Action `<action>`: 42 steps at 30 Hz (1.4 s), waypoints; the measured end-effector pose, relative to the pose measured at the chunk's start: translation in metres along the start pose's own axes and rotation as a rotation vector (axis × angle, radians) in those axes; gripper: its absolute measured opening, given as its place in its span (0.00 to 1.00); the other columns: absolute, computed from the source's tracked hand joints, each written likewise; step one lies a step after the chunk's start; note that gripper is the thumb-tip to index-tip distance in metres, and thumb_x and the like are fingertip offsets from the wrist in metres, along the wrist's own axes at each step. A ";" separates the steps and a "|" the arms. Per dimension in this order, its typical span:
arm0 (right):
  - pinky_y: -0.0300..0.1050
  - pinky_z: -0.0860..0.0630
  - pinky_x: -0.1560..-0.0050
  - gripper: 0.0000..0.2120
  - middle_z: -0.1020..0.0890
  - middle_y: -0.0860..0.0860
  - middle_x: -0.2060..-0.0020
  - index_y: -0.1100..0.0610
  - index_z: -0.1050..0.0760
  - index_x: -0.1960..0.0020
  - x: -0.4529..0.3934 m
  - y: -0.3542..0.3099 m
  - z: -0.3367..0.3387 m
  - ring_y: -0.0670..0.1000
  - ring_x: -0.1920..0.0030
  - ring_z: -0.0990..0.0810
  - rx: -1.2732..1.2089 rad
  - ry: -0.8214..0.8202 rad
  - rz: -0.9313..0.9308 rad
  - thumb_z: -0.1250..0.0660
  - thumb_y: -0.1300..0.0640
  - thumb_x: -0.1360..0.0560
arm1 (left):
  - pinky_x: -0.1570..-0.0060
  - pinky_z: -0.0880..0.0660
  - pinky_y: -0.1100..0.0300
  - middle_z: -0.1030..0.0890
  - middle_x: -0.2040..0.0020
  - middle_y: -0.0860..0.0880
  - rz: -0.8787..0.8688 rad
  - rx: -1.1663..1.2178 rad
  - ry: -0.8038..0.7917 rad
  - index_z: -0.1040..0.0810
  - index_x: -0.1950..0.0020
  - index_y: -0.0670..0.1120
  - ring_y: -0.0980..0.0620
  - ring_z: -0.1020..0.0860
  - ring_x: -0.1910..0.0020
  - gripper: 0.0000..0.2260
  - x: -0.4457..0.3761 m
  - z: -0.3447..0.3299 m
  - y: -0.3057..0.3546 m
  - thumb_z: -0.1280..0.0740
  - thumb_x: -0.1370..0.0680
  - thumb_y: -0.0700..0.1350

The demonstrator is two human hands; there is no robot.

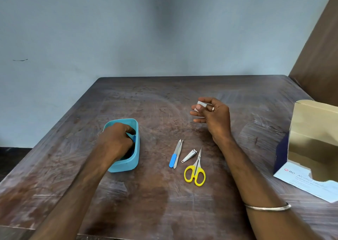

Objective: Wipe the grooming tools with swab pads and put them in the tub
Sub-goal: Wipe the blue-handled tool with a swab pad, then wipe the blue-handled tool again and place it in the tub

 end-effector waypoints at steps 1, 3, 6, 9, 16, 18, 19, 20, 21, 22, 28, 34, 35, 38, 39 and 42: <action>0.42 0.17 0.67 0.11 0.14 0.54 0.57 0.61 0.23 0.41 0.000 0.000 0.000 0.50 0.60 0.12 0.000 -0.002 0.001 0.32 0.67 0.22 | 0.56 0.22 0.55 0.15 0.50 0.46 0.000 -0.008 -0.006 0.20 0.36 0.51 0.49 0.18 0.57 0.20 -0.001 -0.001 0.001 0.36 0.25 0.35; 0.42 0.18 0.67 0.10 0.14 0.54 0.56 0.60 0.23 0.41 0.000 0.000 0.000 0.50 0.60 0.12 0.003 -0.003 0.004 0.32 0.67 0.22 | 0.56 0.21 0.55 0.15 0.50 0.45 -0.004 -0.019 -0.009 0.20 0.36 0.51 0.49 0.18 0.58 0.20 -0.005 -0.001 0.004 0.36 0.25 0.35; 0.42 0.18 0.67 0.10 0.14 0.52 0.57 0.59 0.23 0.42 0.000 0.000 0.001 0.50 0.61 0.12 0.004 0.002 0.003 0.31 0.67 0.22 | 0.55 0.21 0.53 0.16 0.50 0.45 -0.028 -0.033 -0.011 0.20 0.35 0.49 0.48 0.18 0.57 0.19 -0.010 -0.002 0.012 0.37 0.24 0.34; 0.41 0.18 0.67 0.10 0.14 0.50 0.58 0.59 0.23 0.42 0.001 -0.001 0.002 0.49 0.61 0.12 0.019 0.007 0.005 0.31 0.66 0.22 | 0.54 0.22 0.54 0.16 0.50 0.46 -0.046 -0.053 -0.015 0.20 0.36 0.49 0.49 0.19 0.57 0.19 -0.013 -0.002 0.020 0.38 0.24 0.34; 0.43 0.17 0.66 0.04 0.13 0.54 0.57 0.58 0.21 0.49 0.000 -0.001 0.002 0.52 0.60 0.12 0.030 -0.017 0.031 0.29 0.63 0.23 | 0.59 0.26 0.58 0.17 0.44 0.44 -0.033 -0.056 -0.020 0.22 0.33 0.47 0.51 0.21 0.58 0.20 -0.013 -0.001 0.025 0.36 0.23 0.35; 0.43 0.17 0.66 0.05 0.13 0.54 0.57 0.59 0.21 0.48 0.000 0.000 0.002 0.51 0.60 0.12 0.044 -0.016 0.030 0.29 0.63 0.23 | 0.67 0.29 0.63 0.17 0.47 0.45 -0.030 -0.045 -0.023 0.23 0.32 0.47 0.54 0.22 0.64 0.20 -0.012 -0.001 0.027 0.36 0.23 0.35; 0.43 0.17 0.66 0.05 0.13 0.54 0.57 0.59 0.21 0.47 0.000 0.000 0.002 0.51 0.60 0.12 0.047 -0.013 0.028 0.29 0.62 0.23 | 0.70 0.30 0.64 0.18 0.49 0.46 -0.024 -0.042 -0.024 0.23 0.32 0.47 0.55 0.22 0.65 0.20 -0.012 -0.001 0.027 0.36 0.22 0.34; 0.43 0.17 0.67 0.05 0.13 0.54 0.57 0.59 0.21 0.47 0.000 0.000 0.002 0.51 0.60 0.12 0.050 -0.011 0.027 0.29 0.62 0.23 | 0.71 0.30 0.64 0.18 0.52 0.46 -0.020 -0.036 -0.026 0.23 0.32 0.47 0.55 0.22 0.66 0.20 -0.011 0.000 0.027 0.36 0.22 0.34; 0.42 0.18 0.67 0.05 0.13 0.54 0.57 0.59 0.21 0.47 0.000 0.000 0.002 0.51 0.60 0.12 0.054 -0.010 0.026 0.29 0.62 0.23 | 0.69 0.27 0.62 0.18 0.53 0.47 -0.017 -0.029 -0.028 0.23 0.32 0.47 0.54 0.20 0.66 0.20 -0.010 0.001 0.027 0.36 0.23 0.34; 0.42 0.18 0.67 0.05 0.13 0.53 0.57 0.59 0.21 0.47 -0.001 0.000 0.002 0.51 0.61 0.12 0.058 -0.009 0.026 0.29 0.62 0.23 | 0.66 0.23 0.59 0.17 0.53 0.46 -0.014 -0.017 -0.027 0.23 0.33 0.47 0.52 0.19 0.65 0.20 -0.010 0.002 0.026 0.35 0.23 0.34; 0.41 0.19 0.71 0.05 0.13 0.51 0.57 0.59 0.20 0.46 -0.002 0.001 0.005 0.49 0.62 0.13 0.098 0.016 0.025 0.30 0.62 0.22 | 0.46 0.27 0.55 0.16 0.45 0.47 -0.160 -0.043 0.278 0.18 0.40 0.50 0.45 0.19 0.46 0.11 0.015 0.038 0.049 0.30 0.22 0.48; 0.41 0.20 0.72 0.05 0.14 0.48 0.56 0.56 0.21 0.46 -0.002 0.001 0.006 0.48 0.61 0.13 0.133 0.028 0.027 0.33 0.63 0.20 | 0.47 0.27 0.57 0.14 0.49 0.49 -0.330 -0.066 0.328 0.16 0.46 0.49 0.48 0.18 0.49 0.08 0.059 0.035 0.100 0.31 0.22 0.49; 0.41 0.21 0.73 0.05 0.14 0.47 0.57 0.56 0.21 0.46 -0.002 0.001 0.007 0.48 0.62 0.13 0.137 0.032 0.026 0.33 0.63 0.20 | 0.46 0.24 0.55 0.14 0.50 0.49 -0.324 -0.078 0.265 0.15 0.47 0.48 0.48 0.18 0.50 0.08 0.059 0.025 0.103 0.30 0.22 0.49; 0.42 0.23 0.74 0.05 0.14 0.47 0.57 0.55 0.21 0.47 -0.002 0.000 0.007 0.48 0.64 0.14 0.146 0.034 0.031 0.33 0.63 0.20 | 0.50 0.22 0.54 0.15 0.53 0.47 -0.289 -0.206 0.078 0.15 0.50 0.47 0.46 0.18 0.51 0.07 0.055 -0.013 0.105 0.29 0.24 0.49; 0.42 0.23 0.74 0.05 0.14 0.47 0.56 0.55 0.21 0.47 -0.002 0.000 0.007 0.49 0.64 0.14 0.147 0.032 0.035 0.33 0.63 0.20 | 0.51 0.21 0.54 0.15 0.53 0.46 -0.281 -0.244 0.029 0.15 0.51 0.46 0.46 0.18 0.52 0.07 0.053 -0.025 0.103 0.29 0.24 0.48; 0.42 0.25 0.75 0.06 0.13 0.48 0.57 0.54 0.21 0.49 -0.003 0.001 0.006 0.50 0.65 0.14 0.134 0.029 0.031 0.33 0.63 0.21 | 0.51 0.21 0.53 0.16 0.52 0.46 -0.267 -0.320 -0.071 0.16 0.51 0.46 0.46 0.19 0.51 0.09 0.051 -0.048 0.098 0.28 0.25 0.51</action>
Point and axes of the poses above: each hand's wrist, its own x-axis away from the middle knuckle, its own z-axis out of the back of the hand, y = z × x, the point moved 9 cm from there along -x, towards the middle knuckle
